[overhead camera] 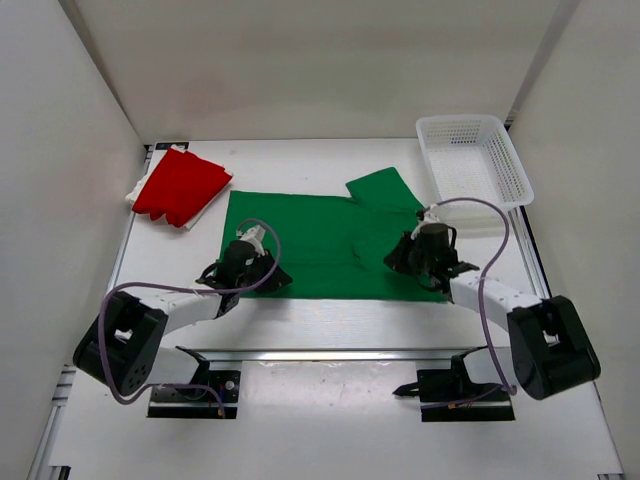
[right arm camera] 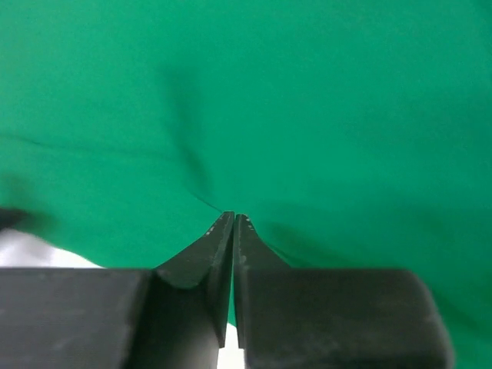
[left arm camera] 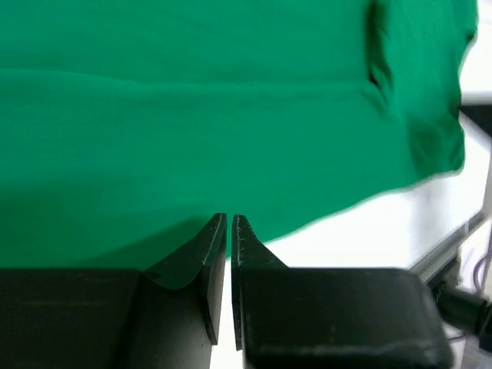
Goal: Fold and stack the t-shirts
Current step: Fold the flattened tshirt in 1/3 of the way
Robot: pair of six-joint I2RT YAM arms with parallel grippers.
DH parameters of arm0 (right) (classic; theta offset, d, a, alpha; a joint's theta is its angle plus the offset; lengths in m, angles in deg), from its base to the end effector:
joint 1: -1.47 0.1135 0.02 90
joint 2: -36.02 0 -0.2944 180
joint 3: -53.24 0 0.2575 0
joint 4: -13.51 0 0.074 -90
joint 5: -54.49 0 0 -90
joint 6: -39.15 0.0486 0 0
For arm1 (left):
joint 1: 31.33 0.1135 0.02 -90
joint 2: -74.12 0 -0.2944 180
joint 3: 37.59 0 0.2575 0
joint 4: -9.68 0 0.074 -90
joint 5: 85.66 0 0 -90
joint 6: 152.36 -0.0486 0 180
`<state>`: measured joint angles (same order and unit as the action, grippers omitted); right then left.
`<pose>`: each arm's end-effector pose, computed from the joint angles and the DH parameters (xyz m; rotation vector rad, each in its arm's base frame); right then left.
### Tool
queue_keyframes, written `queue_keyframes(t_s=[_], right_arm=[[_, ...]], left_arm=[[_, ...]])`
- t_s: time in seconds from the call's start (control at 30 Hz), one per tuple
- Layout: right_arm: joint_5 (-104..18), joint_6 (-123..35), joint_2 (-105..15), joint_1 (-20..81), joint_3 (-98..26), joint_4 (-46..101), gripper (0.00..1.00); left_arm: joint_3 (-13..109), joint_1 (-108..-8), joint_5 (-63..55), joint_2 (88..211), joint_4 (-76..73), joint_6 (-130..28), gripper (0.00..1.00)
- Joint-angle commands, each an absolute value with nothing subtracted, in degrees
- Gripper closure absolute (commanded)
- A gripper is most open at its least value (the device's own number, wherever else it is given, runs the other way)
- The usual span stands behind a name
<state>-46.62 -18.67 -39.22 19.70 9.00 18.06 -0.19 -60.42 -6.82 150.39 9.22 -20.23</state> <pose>0.2485 0.0917 0.1948 0.1626 2.2620 0.6956 0.2093 -0.1272 0.1608 -0.1618 2.3908 -0.8500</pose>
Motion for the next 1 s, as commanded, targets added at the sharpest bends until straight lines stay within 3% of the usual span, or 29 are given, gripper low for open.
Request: queue_keyframes(t_s=[0.0,0.27,0.5,0.67,0.7,0.73,0.83,0.97], right_arm=[[-39.6,-21.6,-35.3,18.5,14.4,22.2,0.99],[-36.7,-21.2,-27.8,18.8,21.8,31.2,1.00],[-41.5,-16.6,-13.3,18.2,28.1,40.3,1.00],[-45.6,-19.2,-12.8,15.5,19.7,34.8,0.79],[-45.0,-20.4,-14.3,16.6,16.9,33.0,0.79],[-44.6,-21.4,-16.4,17.7,15.1,32.4,0.81],[-47.2,-22.7,-22.1,20.6,13.1,27.4,0.98],[-49.0,-21.8,-26.5,25.5,14.3,21.5,1.00]], left_arm=[[-2.8,-52.6,-11.3,150.4,9.9,-19.2,0.82],[-10.3,-43.6,-20.8,150.2,3.6,-20.7,0.82],[-16.6,-45.1,-17.0,133.1,-9.6,-23.3,0.77],[-1.8,-45.3,-13.2,133.5,-12.2,-25.1,0.72],[2.8,-45.7,-11.5,135.3,-11.2,-24.9,0.71],[6.8,-45.4,-10.2,137.7,-9.4,-25.1,0.68],[14.3,-43.7,-5.8,145.4,-4.5,-24.1,0.54],[23.2,-38.2,-2.4,157.1,-1.7,-23.7,0.49]])
